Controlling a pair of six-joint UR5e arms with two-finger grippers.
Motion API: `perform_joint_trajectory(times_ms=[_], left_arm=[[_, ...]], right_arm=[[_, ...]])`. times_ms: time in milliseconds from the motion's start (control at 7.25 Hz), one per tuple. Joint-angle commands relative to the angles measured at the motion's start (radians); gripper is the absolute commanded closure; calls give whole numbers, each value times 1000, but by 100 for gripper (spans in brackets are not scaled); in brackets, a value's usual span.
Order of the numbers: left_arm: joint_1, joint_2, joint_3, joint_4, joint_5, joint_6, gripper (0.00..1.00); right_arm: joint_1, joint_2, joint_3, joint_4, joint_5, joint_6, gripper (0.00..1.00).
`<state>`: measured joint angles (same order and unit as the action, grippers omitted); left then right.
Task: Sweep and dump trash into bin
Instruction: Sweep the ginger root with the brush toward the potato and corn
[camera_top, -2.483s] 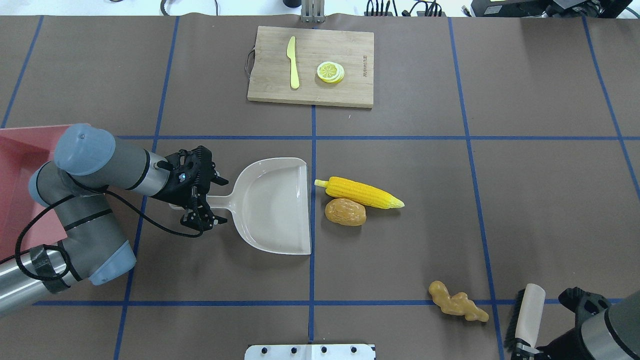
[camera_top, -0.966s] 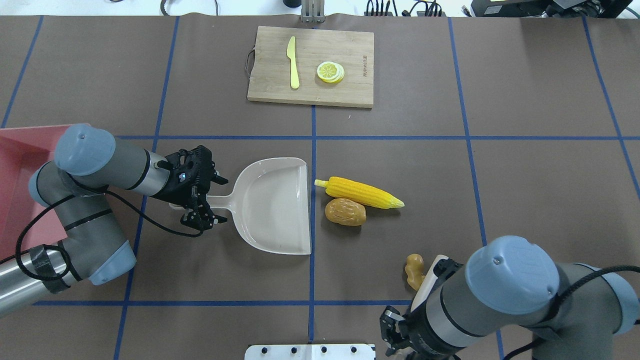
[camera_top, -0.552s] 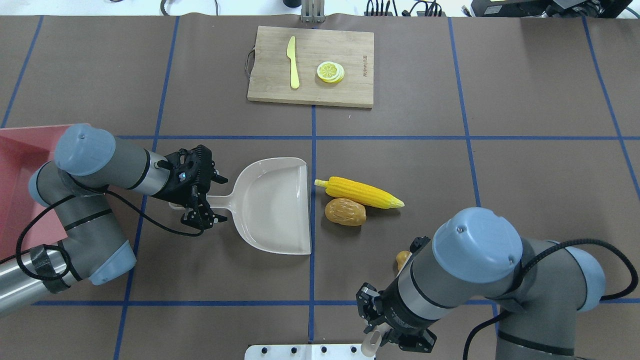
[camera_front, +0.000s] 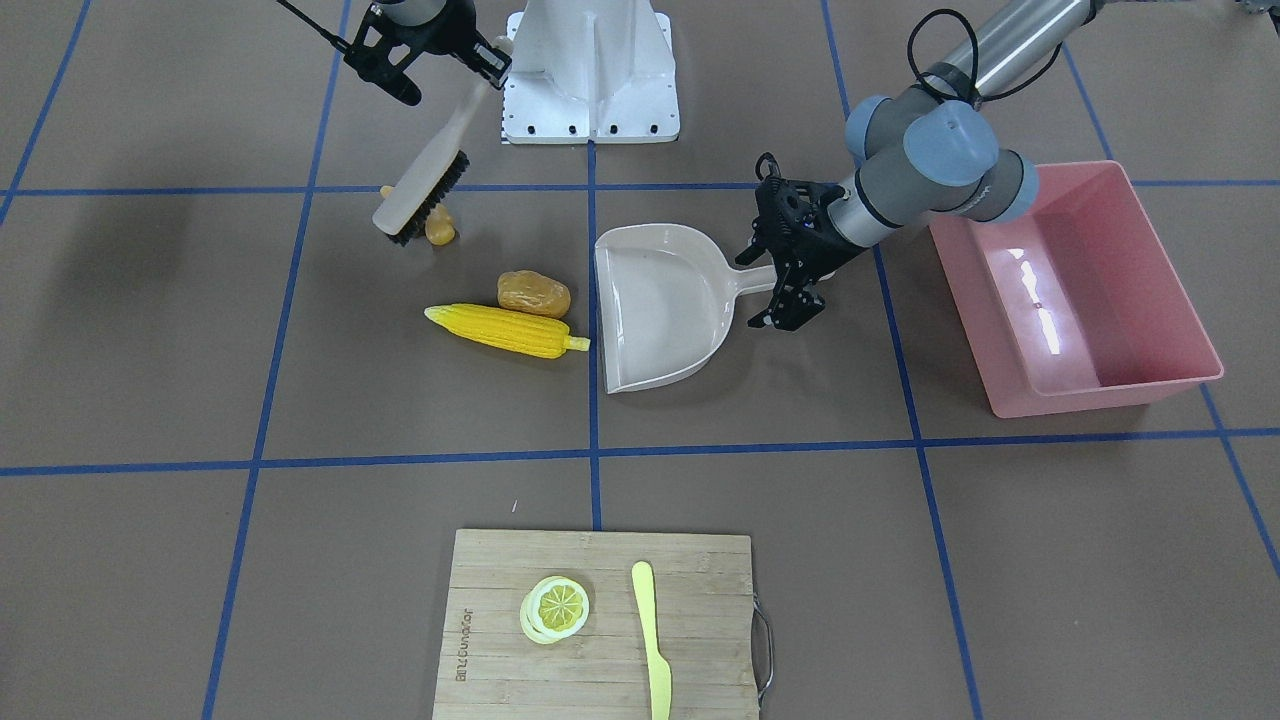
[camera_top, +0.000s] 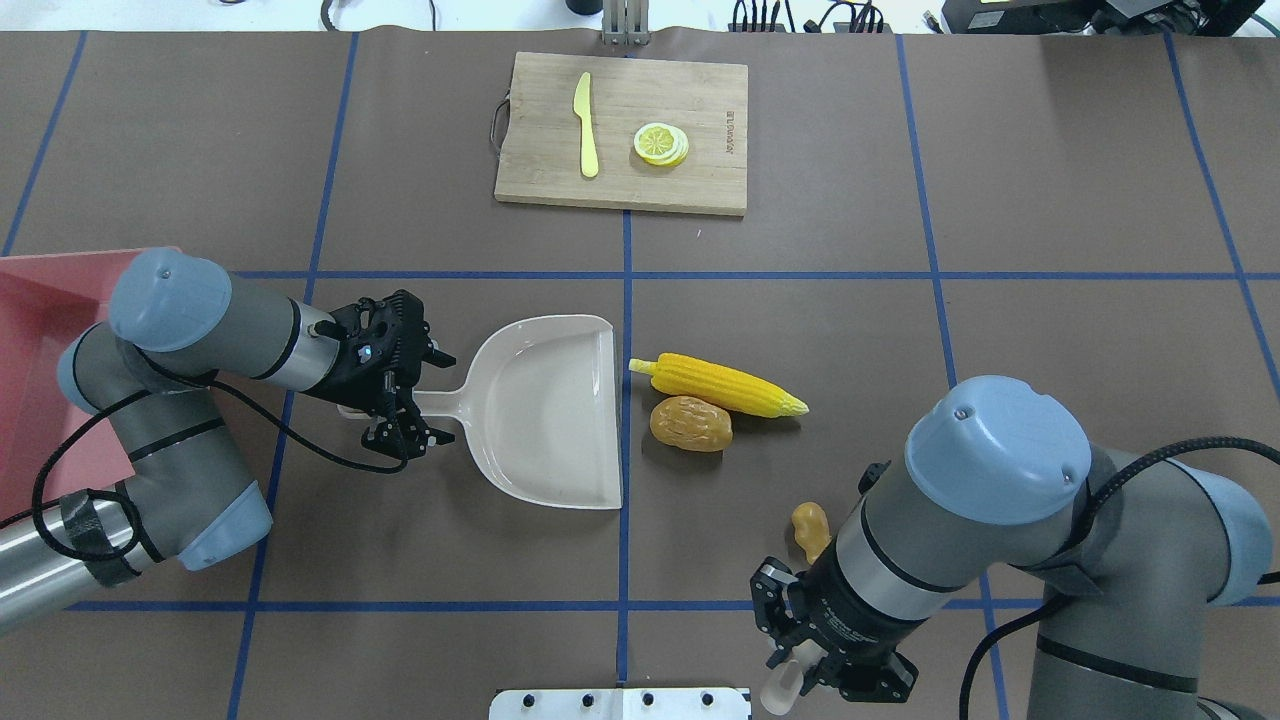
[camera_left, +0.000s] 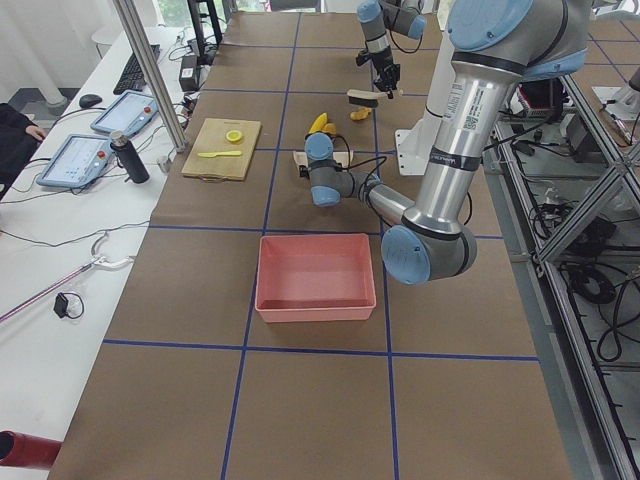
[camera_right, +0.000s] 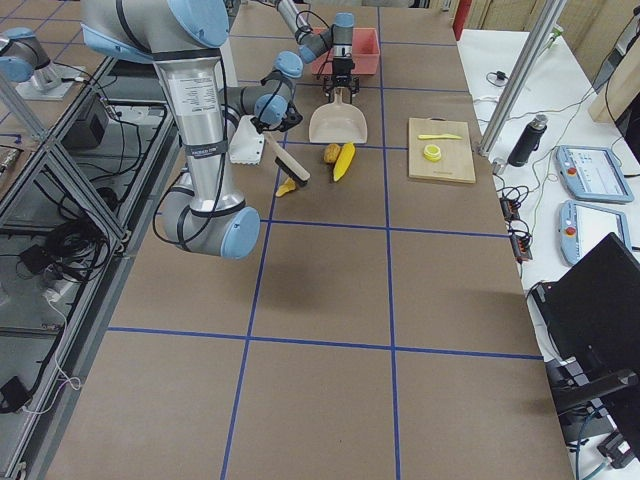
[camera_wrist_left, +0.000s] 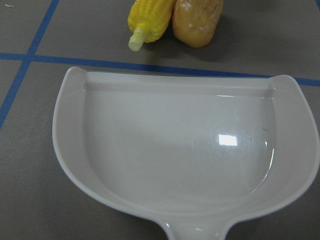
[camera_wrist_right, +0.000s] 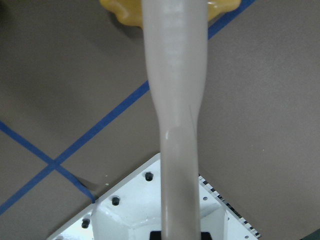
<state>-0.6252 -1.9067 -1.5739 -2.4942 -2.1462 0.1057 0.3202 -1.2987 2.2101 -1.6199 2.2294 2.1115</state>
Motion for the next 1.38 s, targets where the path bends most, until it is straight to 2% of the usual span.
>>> perform_joint_trajectory(times_ms=[0, 276, 690, 1241], left_arm=[[-1, 0, 0, 0, -1, -1, 7], [1, 0, 0, -2, -1, -1, 7], [-1, 0, 0, -2, -1, 0, 7], [1, 0, 0, -2, 0, 0, 7]], right_arm=[[-39, -120, 38, -14, -26, -20, 100], [-130, -154, 39, -18, -133, -25, 100], [-150, -130, 19, -15, -139, -27, 100], [-126, 16, -85, -24, -146, -39, 100]])
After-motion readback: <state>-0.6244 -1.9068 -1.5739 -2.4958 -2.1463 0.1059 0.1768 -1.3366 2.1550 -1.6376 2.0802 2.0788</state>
